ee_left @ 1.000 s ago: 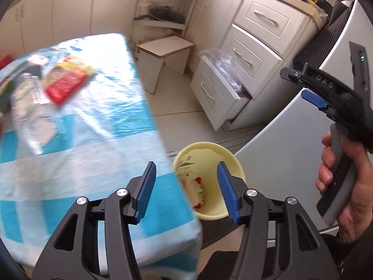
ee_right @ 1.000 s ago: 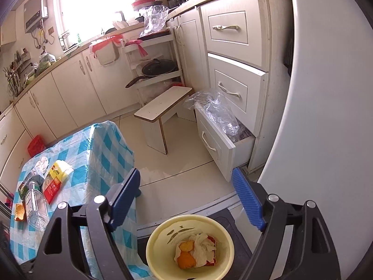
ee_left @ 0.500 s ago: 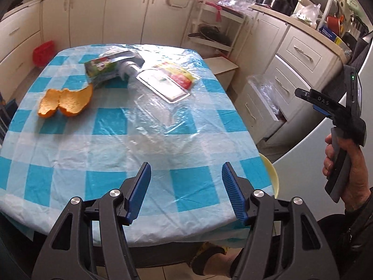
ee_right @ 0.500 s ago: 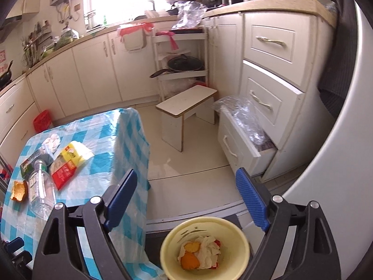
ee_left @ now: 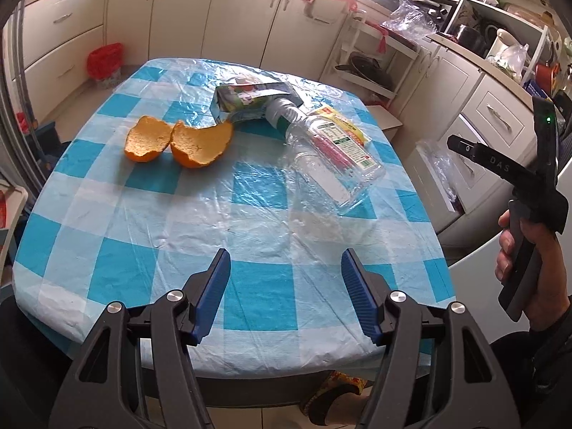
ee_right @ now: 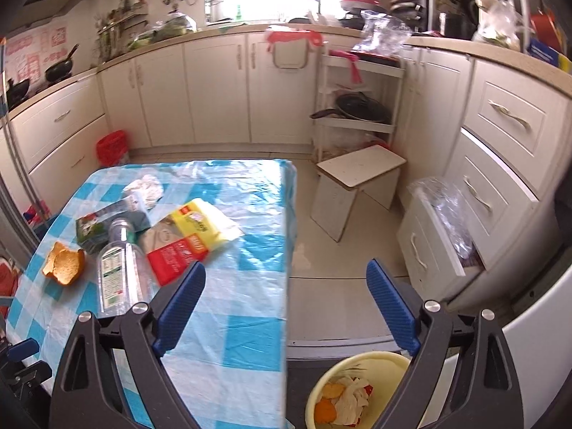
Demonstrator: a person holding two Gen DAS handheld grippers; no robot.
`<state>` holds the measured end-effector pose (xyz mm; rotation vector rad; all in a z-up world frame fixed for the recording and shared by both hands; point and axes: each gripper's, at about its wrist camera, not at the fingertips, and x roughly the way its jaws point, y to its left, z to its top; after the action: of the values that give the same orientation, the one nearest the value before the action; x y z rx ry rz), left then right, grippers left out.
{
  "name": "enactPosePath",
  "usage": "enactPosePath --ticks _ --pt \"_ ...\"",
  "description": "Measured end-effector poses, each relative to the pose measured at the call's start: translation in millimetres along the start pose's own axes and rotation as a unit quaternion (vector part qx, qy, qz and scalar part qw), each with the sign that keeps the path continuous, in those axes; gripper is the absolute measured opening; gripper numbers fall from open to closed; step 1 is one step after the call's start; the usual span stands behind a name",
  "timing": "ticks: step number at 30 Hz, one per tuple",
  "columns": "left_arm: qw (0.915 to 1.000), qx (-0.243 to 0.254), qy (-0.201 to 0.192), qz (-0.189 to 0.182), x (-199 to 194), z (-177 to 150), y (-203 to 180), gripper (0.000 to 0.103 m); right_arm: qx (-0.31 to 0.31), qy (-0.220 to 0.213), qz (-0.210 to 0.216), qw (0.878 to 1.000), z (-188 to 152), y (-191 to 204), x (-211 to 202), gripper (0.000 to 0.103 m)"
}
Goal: Collect trash
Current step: 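Return both open tools to the table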
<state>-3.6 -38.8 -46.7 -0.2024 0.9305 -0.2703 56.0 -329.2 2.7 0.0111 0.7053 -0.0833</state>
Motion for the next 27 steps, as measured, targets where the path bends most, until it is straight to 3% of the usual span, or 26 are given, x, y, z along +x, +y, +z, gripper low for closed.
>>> enactPosePath --ticks 11,17,27 --pt "0.9996 -0.026 0.003 0.013 6.8 2.7 27.0 0.061 -0.058 0.019 0.054 0.997 1.5 55.2 15.5 0.089" --pt "0.9975 -0.06 -0.012 0.037 1.4 12.9 61.3 0.062 -0.118 0.028 0.091 0.988 -5.0 98.2 21.1 0.091" --pt "0.9856 -0.134 -0.035 0.097 3.2 40.2 138.9 0.065 -0.164 0.055 0.087 0.981 -12.4 136.9 44.4 0.091"
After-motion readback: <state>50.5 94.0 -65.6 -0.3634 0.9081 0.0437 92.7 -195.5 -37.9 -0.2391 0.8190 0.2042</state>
